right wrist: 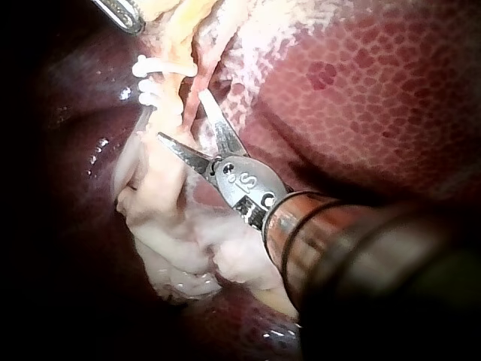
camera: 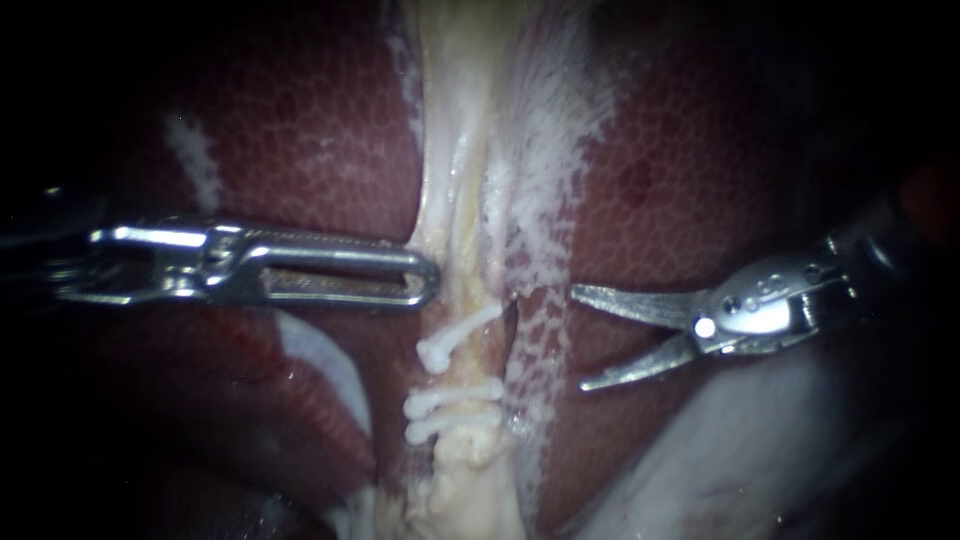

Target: Go to the cutting position left tube

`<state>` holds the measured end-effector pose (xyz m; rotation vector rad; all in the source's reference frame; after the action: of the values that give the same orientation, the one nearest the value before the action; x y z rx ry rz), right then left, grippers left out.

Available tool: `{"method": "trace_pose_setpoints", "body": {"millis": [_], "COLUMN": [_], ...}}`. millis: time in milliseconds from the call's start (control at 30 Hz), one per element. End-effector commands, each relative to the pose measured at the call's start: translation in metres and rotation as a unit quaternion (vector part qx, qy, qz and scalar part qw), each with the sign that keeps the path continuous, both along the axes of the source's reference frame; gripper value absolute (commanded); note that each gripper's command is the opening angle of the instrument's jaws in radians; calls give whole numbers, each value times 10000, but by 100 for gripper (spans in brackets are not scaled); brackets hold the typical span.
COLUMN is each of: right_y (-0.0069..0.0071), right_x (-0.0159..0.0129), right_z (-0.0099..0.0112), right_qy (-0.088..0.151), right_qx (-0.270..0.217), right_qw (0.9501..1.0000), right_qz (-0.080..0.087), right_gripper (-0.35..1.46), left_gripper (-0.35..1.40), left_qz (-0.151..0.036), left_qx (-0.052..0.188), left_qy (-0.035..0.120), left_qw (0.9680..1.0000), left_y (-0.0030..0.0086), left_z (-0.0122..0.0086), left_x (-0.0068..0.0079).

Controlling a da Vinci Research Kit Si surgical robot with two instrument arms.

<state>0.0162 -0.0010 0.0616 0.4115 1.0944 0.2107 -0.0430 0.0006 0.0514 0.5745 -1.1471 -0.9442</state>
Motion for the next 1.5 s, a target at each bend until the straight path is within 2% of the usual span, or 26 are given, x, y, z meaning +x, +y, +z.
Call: {"method": "trace_pose_setpoints", "body": {"millis": [33,200,433,667,900,1067,1500], "right_y": [-2,-7,-14,-18,-20,-20,-19], "right_x": [1,8,19,38,61,74,94], "right_z": [2,8,12,15,16,17,18], "right_qy": [-11,40,10,50,154,196,199], "right_qx": [56,310,588,863,1123,1217,1339], "right_qw": [10000,9993,9977,9948,9907,9888,9869], "right_qz": [-65,-196,-341,-533,-758,-844,-871], "right_gripper": [129,122,115,107,100,92,80], "left_gripper": [-35,-35,-35,-35,-35,-35,-35], "left_qz": [2,-8,-50,-77,-80,-84,-84], "left_qx": [7,24,51,43,43,46,45], "left_qy": [-7,-42,-169,-222,-238,-255,-254], "left_qw": [10000,10000,9998,9997,9997,9996,9996], "left_y": [1,2,5,6,4,5,5], "left_z": [-2,-14,-46,-72,-78,-80,-80], "left_x": [1,7,22,27,28,30,31]}}
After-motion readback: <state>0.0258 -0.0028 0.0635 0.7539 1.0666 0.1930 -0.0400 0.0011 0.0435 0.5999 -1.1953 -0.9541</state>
